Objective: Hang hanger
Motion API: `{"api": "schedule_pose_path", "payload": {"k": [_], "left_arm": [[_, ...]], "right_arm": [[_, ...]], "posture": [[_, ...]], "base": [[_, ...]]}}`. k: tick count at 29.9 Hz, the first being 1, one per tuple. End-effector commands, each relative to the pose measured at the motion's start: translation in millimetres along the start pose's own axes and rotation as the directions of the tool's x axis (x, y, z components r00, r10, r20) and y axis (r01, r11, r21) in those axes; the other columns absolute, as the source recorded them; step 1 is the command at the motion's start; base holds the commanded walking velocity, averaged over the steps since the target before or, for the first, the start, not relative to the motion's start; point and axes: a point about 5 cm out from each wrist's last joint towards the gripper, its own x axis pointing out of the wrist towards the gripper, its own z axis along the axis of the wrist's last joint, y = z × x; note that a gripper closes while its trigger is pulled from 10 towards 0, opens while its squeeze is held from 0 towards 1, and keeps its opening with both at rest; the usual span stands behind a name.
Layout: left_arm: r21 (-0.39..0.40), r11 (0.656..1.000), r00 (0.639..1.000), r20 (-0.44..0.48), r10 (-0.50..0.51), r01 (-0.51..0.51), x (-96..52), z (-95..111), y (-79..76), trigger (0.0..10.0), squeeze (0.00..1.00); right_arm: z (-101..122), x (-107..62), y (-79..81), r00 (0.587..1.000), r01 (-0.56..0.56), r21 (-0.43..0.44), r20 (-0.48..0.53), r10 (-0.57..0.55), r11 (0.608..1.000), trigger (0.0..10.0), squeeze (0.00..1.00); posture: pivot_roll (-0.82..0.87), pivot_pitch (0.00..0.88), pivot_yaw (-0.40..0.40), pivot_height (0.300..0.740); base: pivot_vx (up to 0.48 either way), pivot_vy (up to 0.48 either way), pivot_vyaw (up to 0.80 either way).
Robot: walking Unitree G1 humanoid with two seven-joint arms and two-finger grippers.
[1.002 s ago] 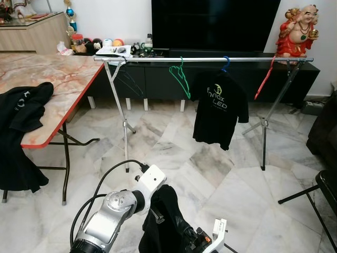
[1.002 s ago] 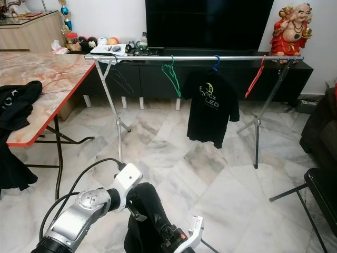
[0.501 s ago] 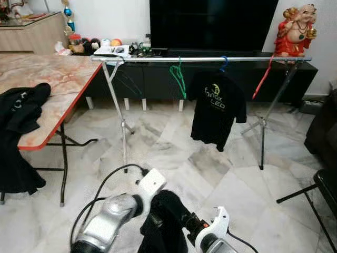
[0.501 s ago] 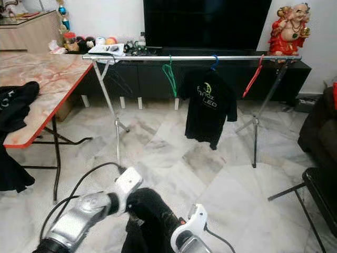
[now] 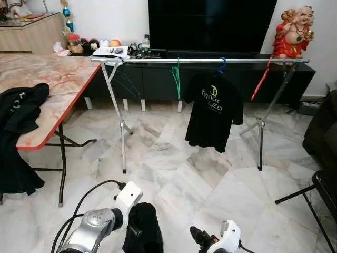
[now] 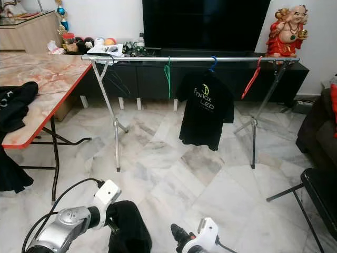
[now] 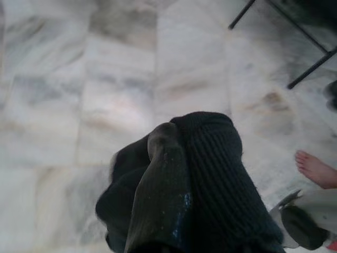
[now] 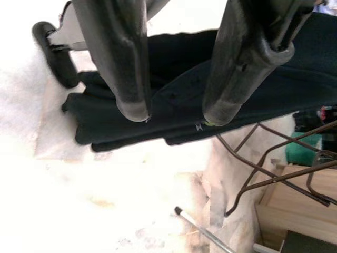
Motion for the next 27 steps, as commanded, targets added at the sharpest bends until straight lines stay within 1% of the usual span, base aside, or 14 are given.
{"api": "schedule_pose_path", "payload": {"k": [1, 2, 3, 6, 8, 9, 10, 11, 12, 13, 14, 21, 24, 27], "left_arm": [[-0.009, 0.998, 0.998, -0.012, 0.06, -0.06, -1.1, -4, 8.9, 10.0, 0.0], [-0.026, 0.994, 0.993, -0.04, 0.109, -0.11, -1.9, -10, 12.9, 10.0, 0.0], [-0.026, 0.994, 0.993, -0.04, 0.109, -0.11, -1.9, -10, 12.9, 10.0, 0.0], [-0.09, 0.956, 0.954, -0.137, 0.267, -0.28, -9.0, -33, 26.3, 10.0, 0.0], [-0.108, 0.923, 0.917, -0.205, 0.342, -0.369, -17.3, -51, 31.8, 10.0, 0.0], [-0.108, 0.923, 0.917, -0.205, 0.342, -0.369, -17.3, -51, 31.8, 10.0, 0.0], [-0.115, 0.914, 0.904, -0.242, 0.353, -0.388, -20.6, -63, 30.6, 10.0, 0.0], [-0.12, 0.909, 0.895, -0.267, 0.358, -0.399, -22.7, -69, 29.4, 10.0, 0.0], [-0.12, 0.909, 0.895, -0.267, 0.358, -0.399, -22.7, -69, 29.4, 10.0, 0.0], [-0.133, 0.899, 0.881, -0.303, 0.363, -0.417, -26.1, -81, 26.6, 10.0, 0.0], [-0.136, 0.895, 0.874, -0.317, 0.368, -0.426, -27.5, -85, 25.5, 10.0, 0.0], [-0.14, 0.884, 0.856, -0.354, 0.376, -0.446, -30.0, -96, 21.2, 10.0, 0.0], [-0.11, 0.913, 0.876, -0.346, 0.336, -0.393, -25.7, -92, 19.1, 10.0, 0.0], [-0.091, 0.918, 0.879, -0.337, 0.338, -0.387, -24.4, -88, 21.4, 10.0, 0.0]], "right_arm": [[52, 0.1, 14.3, 0.979, -0.117, -0.661, 0.05, 0.199, 0.741, 10.0, 1.0], [53, 1.1, 8.8, 0.986, -0.077, -0.665, 0.062, 0.157, 0.743, 10.0, 0.0], [53, 1.1, 8.8, 0.986, -0.077, -0.665, 0.062, 0.157, 0.743, 10.0, 0.0], [55, 2.3, -9.1, 0.994, 0.046, -0.64, 0.105, 0.028, 0.767, 10.0, 0.0], [53, 0.8, -26.6, 0.989, 0.145, -0.636, 0.124, -0.086, 0.758, 10.0, 0.0], [53, 0.8, -26.6, 0.989, 0.145, -0.636, 0.124, -0.086, 0.758, 10.0, 0.0], [50, -0.2, -34.7, 0.984, 0.177, -0.646, 0.123, -0.128, 0.742, 10.0, 0.0], [47, -0.8, -39.4, 0.981, 0.195, -0.663, 0.12, -0.155, 0.723, 10.0, 0.0], [47, -0.8, -39.4, 0.981, 0.195, -0.663, 0.12, -0.155, 0.723, 10.0, 0.0], [41, -2.1, -47.8, 0.973, 0.22, -0.702, 0.11, -0.202, 0.678, 10.0, 0.0], [39, -2.6, -51.3, 0.97, 0.227, -0.71, 0.104, -0.219, 0.667, 10.0, 0.0], [35, -4.3, -59.3, 0.961, 0.258, -0.688, 0.111, -0.254, 0.678, 10.0, 0.0], [37, -1.5, -54.1, 0.966, 0.243, -0.703, 0.115, -0.231, 0.668, 10.0, 0.0], [39, 1.3, -49.1, 0.97, 0.22, -0.771, 0.107, -0.219, 0.598, 10.0, 0.0]], "posture": [[0.12, 0.0, 0.0, 0.74], [0.12, 0.0, 0.0, 0.74], [0.12, 0.0, 0.0, 0.74], [0.12, 0.0, 0.0, 0.74], [0.12, 0.0, 0.0, 0.74], [0.12, 0.0, 0.0, 0.74], [0.12, 0.0, 0.0, 0.74], [0.12, 0.061, 0.078, 0.74], [0.12, 0.061, 0.078, 0.74], [0.12, 0.06, 0.077, 0.74], [0.12, 0.06, 0.077, 0.74], [0.13, 0.058, 0.077, 0.74], [0.13, 0.057, 0.076, 0.74], [0.13, 0.059, 0.075, 0.74]], "base": [[0.0, 0.0, 0.0], [0.0, 0.0, 0.0], [0.0, 0.0, 0.0], [0.0, 0.0, 0.0], [0.0, 0.0, 0.0], [0.0, 0.0, 0.0], [0.0, 0.0, 0.0], [0.0, 0.0, 0.0], [0.0, 0.0, 0.0], [0.0, 0.0, 0.0], [0.0, 0.0, 0.0], [0.0, 0.0, 0.0], [0.0, 0.0, 0.0], [0.0, 0.0, 0.0]]}}
